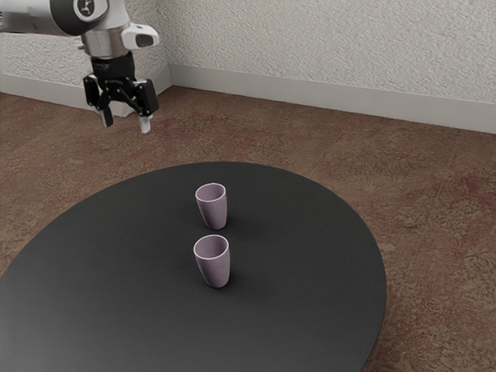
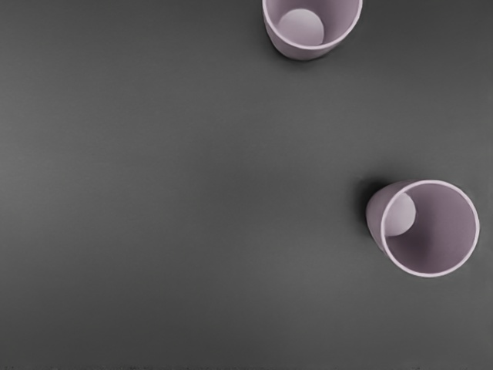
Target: Place the left cup onto the right cup
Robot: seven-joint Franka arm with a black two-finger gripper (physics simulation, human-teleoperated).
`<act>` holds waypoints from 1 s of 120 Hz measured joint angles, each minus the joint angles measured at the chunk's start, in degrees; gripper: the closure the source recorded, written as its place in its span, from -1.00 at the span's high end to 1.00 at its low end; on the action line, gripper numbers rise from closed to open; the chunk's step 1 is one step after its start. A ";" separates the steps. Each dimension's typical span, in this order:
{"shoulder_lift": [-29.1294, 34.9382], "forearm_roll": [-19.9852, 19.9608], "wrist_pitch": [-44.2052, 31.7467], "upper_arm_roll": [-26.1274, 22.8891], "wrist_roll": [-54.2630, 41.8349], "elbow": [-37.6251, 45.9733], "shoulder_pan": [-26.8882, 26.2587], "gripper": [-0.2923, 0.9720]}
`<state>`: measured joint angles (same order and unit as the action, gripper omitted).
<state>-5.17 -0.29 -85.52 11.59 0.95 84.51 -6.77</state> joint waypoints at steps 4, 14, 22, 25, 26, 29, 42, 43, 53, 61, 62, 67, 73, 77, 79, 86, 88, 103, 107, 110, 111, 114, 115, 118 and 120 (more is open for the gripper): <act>-0.01 -0.16 0.29 0.04 -0.04 -0.02 -0.01 0.54; -0.21 -0.38 0.84 0.08 -0.12 -0.43 0.06 0.54; -1.16 -0.53 1.15 0.09 -0.19 -1.88 0.25 0.54; -1.89 -0.56 1.24 0.10 -0.22 -2.56 0.37 0.54; -2.26 -0.57 1.27 0.10 -0.22 -3.01 0.43 0.54; -3.27 -0.58 1.35 0.10 -0.25 -4.23 0.55 0.54; -7.29 -0.62 1.57 0.23 -0.30 -7.68 0.74 0.54; -7.70 -0.62 1.59 0.24 -0.30 -8.07 0.76 0.54; -11.24 -0.56 1.69 0.33 -0.34 -12.11 0.76 0.54; -13.85 -0.52 1.76 0.29 -0.37 -15.01 0.76 0.54; -14.17 -0.52 1.76 0.29 -0.37 -15.36 0.77 0.54; -15.46 -0.50 1.78 0.31 -0.38 -16.66 0.77 0.54; -16.97 -0.49 1.79 0.30 -0.40 -18.30 0.76 0.54; -17.81 -0.49 1.80 0.33 -0.41 -19.27 0.80 0.54; -18.23 -0.50 1.81 0.29 -0.41 -19.83 0.94 0.54; -19.74 -0.58 1.82 0.17 -0.44 -21.63 1.39 0.54; -20.28 -0.61 1.82 0.13 -0.44 -22.26 1.54 0.54; -24.02 -0.76 1.84 -0.02 -0.49 -26.64 1.90 0.54; -24.93 -0.78 1.83 -0.09 -0.49 -27.77 1.91 0.54; -25.69 -0.79 1.82 -0.15 -0.48 -28.68 1.90 0.54; -25.95 -0.80 1.81 -0.17 -0.48 -28.96 1.90 0.54; -26.62 -0.81 1.80 -0.20 -0.47 -29.71 1.90 0.54; -26.84 -0.81 1.79 -0.21 -0.47 -29.95 1.89 0.54; -27.51 -0.82 1.77 -0.23 -0.46 -30.61 1.90 0.54; -27.90 -0.82 1.75 -0.24 -0.45 -30.96 1.90 0.54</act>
<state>-33.07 -1.12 -83.77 11.36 0.50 53.55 -4.86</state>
